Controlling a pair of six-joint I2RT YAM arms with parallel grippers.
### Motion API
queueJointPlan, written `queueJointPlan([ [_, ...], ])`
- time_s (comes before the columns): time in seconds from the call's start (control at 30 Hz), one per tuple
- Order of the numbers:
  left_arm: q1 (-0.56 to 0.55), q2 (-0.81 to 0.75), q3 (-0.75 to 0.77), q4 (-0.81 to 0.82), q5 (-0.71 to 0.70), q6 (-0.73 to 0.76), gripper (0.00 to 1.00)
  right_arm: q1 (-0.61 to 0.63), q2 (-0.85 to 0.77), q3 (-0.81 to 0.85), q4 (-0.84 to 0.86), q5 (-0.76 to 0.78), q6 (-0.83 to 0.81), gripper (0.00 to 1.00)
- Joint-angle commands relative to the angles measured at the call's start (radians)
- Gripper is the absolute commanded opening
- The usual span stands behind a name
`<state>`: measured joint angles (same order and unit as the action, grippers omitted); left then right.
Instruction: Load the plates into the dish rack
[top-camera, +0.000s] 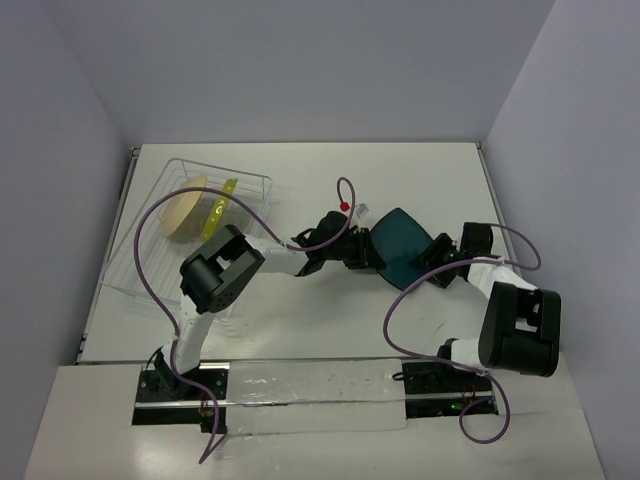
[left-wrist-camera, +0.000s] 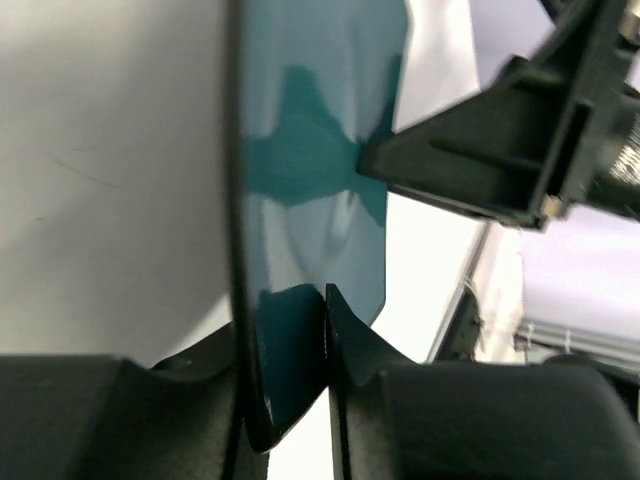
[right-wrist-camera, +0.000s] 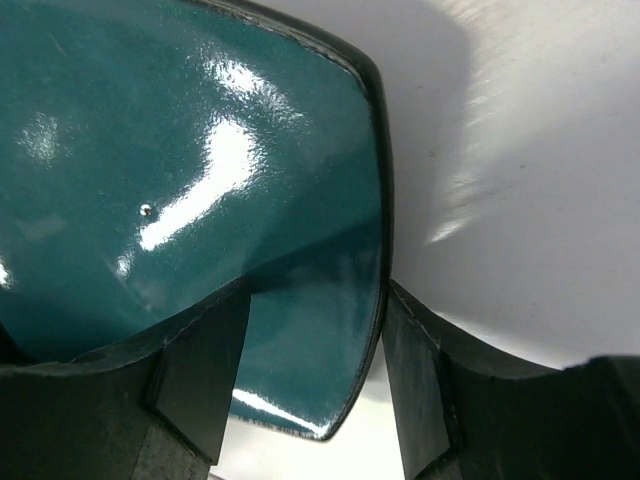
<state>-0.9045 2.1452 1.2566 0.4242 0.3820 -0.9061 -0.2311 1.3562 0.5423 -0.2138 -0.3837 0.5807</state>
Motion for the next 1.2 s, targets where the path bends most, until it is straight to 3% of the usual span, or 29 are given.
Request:
queueJointPlan([
  [0.0,-0.027,-0.046,0.053,0.000,-0.106,0.030,0.00,0.044,-0.004,-0.052,-0.135,0.068,-0.049,0.70],
  [0.07,-0.026,-0.075,0.040,0.013,-0.139,0.045,0.00,0.047,-0.035,-0.047,-0.151,0.061,-0.052,0.81],
  [0.23,-0.027,-0.152,0.018,0.042,-0.196,0.083,0.00,0.047,-0.147,-0.025,-0.221,0.076,-0.066,0.89],
  [0.7,-0.028,-0.345,-0.022,0.020,-0.360,0.194,0.00,0.047,-0.525,0.013,-0.356,0.112,-0.088,0.92],
  [0.83,-0.029,-0.395,0.003,-0.082,-0.394,0.284,0.00,0.047,-0.550,0.030,-0.374,0.104,-0.091,0.92],
  [1.17,-0.028,-0.627,0.121,-0.499,-0.793,0.610,0.00,0.047,-0.672,0.073,-0.374,0.064,-0.084,0.93],
])
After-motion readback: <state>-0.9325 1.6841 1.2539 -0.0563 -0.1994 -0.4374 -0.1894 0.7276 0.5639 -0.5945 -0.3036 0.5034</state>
